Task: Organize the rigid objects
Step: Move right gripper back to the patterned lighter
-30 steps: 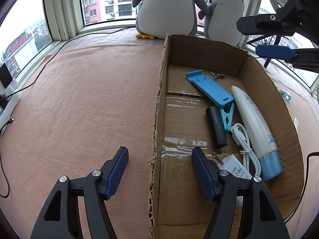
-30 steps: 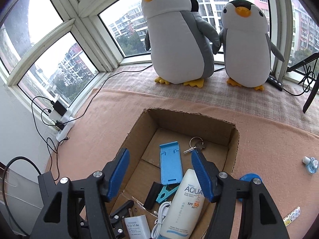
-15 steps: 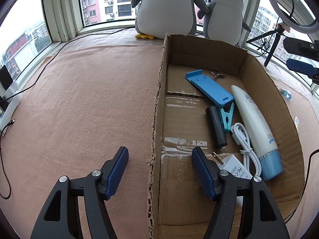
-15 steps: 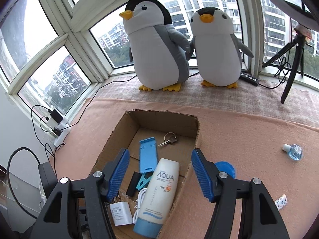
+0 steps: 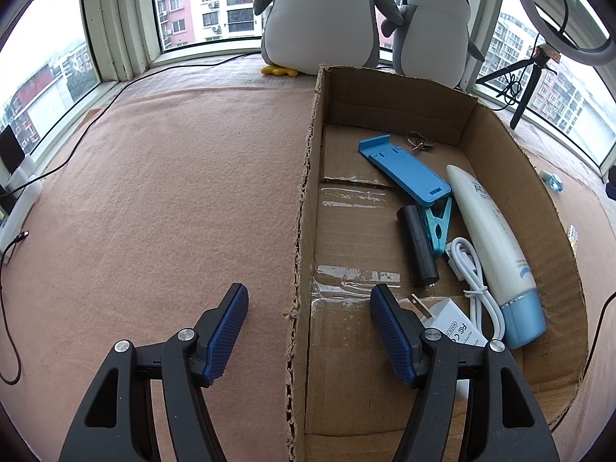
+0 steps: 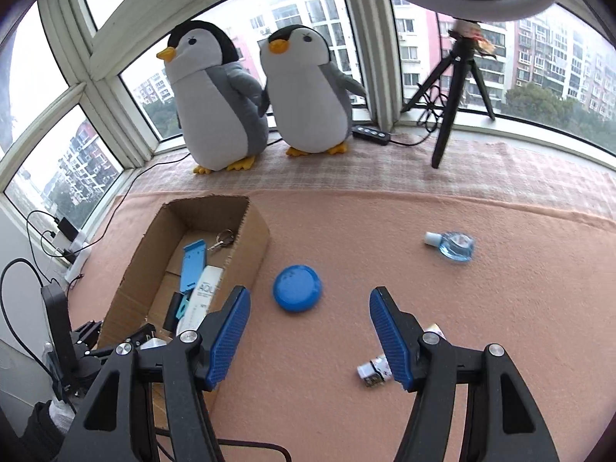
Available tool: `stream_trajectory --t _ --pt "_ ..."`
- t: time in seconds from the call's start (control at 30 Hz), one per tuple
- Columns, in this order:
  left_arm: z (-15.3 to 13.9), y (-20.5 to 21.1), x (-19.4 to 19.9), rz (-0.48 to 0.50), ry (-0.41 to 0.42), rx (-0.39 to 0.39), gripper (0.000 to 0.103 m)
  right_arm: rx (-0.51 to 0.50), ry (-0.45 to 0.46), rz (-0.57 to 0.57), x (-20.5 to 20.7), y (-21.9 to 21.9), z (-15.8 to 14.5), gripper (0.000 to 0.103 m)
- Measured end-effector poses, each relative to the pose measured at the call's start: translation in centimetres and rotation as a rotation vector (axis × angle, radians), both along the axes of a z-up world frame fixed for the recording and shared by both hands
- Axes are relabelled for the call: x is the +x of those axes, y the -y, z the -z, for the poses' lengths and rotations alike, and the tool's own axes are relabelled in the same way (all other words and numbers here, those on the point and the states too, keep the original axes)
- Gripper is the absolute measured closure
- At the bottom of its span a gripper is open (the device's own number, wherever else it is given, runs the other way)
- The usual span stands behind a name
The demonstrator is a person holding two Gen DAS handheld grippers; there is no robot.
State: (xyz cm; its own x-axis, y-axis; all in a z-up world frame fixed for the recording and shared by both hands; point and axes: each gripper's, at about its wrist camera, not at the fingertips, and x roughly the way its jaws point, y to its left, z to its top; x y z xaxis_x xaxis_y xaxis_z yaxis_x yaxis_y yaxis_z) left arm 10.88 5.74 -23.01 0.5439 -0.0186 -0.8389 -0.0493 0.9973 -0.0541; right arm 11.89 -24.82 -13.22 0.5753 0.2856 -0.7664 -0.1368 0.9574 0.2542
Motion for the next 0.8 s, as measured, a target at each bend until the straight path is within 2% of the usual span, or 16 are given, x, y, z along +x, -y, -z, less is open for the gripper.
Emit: stream_trajectory --t 0.27,0.5,0.63,0.8 --pt "0.0 0.0 0.0 -0.001 0.002 0.000 0.033 0.027 -0.085 0.190 -2.2 4.3 2.3 0.042" --pt "0.0 0.0 0.0 -0.001 0.002 -0.001 0.033 0.074 -0.174 0.235 -2.2 5.4 5.0 0.043" --pt "-0.1 0.0 0.0 -0.002 0.003 -0.004 0.033 0.087 -0.203 0.252 -1.7 5.5 6.2 0.051" --pt "-0.1 -0.1 0.0 -0.002 0.003 -0.005 0.033 0.135 -0.251 0.260 -0.6 5.7 7.7 0.055"
